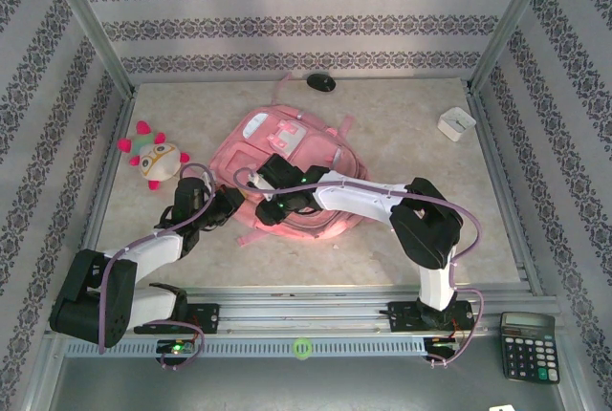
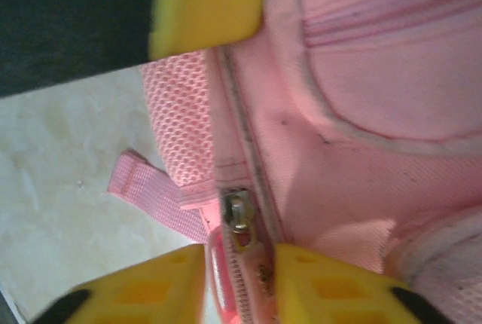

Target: Pack books, pencil case, and school supplies into a backpack

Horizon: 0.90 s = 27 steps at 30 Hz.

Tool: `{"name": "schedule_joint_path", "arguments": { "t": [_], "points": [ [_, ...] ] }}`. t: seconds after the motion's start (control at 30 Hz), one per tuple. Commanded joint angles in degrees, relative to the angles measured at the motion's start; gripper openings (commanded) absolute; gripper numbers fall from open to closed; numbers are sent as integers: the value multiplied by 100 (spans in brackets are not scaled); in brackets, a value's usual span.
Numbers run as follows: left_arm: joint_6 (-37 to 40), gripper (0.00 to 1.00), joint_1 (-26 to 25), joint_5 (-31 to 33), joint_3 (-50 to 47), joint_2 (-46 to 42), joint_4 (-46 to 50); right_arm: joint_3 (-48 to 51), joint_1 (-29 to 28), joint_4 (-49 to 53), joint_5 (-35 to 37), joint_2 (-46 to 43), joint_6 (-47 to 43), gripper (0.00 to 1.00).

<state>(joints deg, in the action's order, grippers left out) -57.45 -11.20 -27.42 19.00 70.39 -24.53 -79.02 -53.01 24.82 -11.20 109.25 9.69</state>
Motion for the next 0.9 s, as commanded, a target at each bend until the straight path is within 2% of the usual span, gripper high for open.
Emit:
{"name": "schedule_joint_path", "arguments": {
  "t": [0.0,0.27,0.37,0.57,0.63,0.77,0.87],
  "points": [
    [129,5,-100,-363,191,-123,-218,-142,113,136,27,211,83,46],
    [186,5,-97,-358,200,-232,-97,-428,215,587,-135,478,362,53],
    [199,5,-98,-359,217,-222,-91,-332,221,606,-536,379,432,44],
    [200,5,-99,-357,205,-185,-117,-31,327,207,-1558,-244,789,40],
    [161,5,-94,-367,168,-181,-173,44,327,139,-1472,-533,881,42],
    [119,5,-94,-367,103,-174,-255,135,262,281,-459,-971,964,52],
    [103,5,-101,-369,77,-175,-289,-18,200,488,12,-865,789,56]
  ]
}}
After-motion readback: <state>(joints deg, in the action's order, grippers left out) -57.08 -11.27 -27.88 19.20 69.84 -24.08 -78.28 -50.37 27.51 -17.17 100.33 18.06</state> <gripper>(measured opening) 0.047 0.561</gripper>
